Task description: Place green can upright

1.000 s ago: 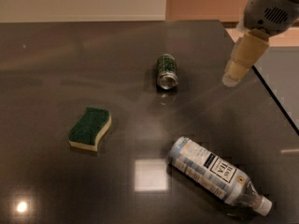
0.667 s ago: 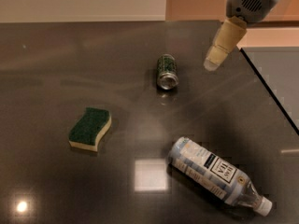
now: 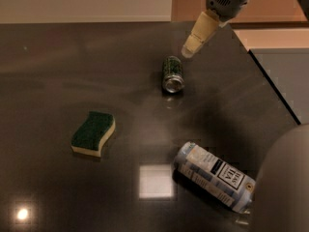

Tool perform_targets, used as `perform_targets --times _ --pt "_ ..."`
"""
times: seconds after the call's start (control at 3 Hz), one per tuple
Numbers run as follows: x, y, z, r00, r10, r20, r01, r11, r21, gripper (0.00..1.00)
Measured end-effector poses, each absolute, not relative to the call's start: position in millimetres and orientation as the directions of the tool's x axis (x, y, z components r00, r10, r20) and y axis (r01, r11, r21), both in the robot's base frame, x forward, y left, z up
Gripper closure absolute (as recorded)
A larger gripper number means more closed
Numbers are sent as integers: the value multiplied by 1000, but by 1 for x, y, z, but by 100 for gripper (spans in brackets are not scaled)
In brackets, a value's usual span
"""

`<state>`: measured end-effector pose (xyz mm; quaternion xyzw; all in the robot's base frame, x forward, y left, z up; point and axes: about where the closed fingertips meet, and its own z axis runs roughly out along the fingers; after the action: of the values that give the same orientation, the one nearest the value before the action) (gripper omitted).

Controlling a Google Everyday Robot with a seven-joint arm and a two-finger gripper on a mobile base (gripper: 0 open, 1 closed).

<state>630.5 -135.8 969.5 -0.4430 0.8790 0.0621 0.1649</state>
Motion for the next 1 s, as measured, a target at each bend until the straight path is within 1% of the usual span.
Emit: perform_targets --times 0.33,0.67,1.0 --pt "645 -119 964 -628 -705 -329 -734 677 -49 0" --pt "648 -106 951 -706 -648 -287 -652 752 -94 0" --pt "646 -100 928 -771 -596 -225 -588 801 -110 0"
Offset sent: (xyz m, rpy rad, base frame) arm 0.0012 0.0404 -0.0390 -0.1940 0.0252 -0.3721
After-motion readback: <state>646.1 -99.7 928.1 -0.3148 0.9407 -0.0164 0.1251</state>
